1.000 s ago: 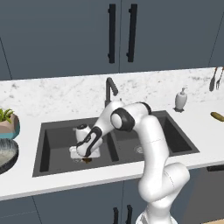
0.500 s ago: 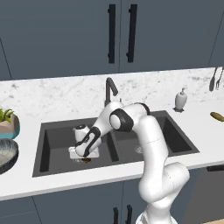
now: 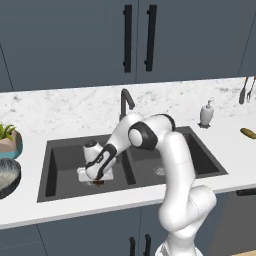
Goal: Pick the mushroom from the sink and place it in the bowl. Then pick the bowl and place it in the microwave. Then close the microwave door and press the start button.
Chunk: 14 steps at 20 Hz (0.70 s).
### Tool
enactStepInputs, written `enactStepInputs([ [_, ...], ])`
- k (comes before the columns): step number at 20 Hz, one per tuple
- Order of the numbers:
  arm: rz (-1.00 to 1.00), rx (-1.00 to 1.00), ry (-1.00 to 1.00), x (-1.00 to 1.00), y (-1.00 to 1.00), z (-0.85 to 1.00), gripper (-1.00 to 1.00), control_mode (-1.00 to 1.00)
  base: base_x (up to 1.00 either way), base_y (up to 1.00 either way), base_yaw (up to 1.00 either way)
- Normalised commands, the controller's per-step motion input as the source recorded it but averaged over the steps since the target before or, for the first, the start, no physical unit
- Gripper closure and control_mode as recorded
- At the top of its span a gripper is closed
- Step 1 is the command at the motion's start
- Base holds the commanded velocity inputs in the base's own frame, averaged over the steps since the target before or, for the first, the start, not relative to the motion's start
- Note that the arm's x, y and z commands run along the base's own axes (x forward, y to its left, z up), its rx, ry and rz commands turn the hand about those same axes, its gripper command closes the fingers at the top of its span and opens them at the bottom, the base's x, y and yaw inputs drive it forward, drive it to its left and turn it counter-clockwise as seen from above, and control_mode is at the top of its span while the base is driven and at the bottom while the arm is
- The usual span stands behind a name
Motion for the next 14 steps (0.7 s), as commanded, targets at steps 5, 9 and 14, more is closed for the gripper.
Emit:
enactStepInputs([
  [5, 0.0, 0.0, -0.16, -0.25, 0.0, 0.82, 1.0, -1.0, 0.0, 0.0, 0.0],
  [9, 0.0, 0.0, -0.1, -0.23, 0.0, 0.98, 1.0, -1.0, 0.0, 0.0, 0.0],
  [14, 0.0, 0.0, -0.01, -0.43, 0.0, 1.0, 1.0, -1.0, 0.0, 0.0, 0.0],
])
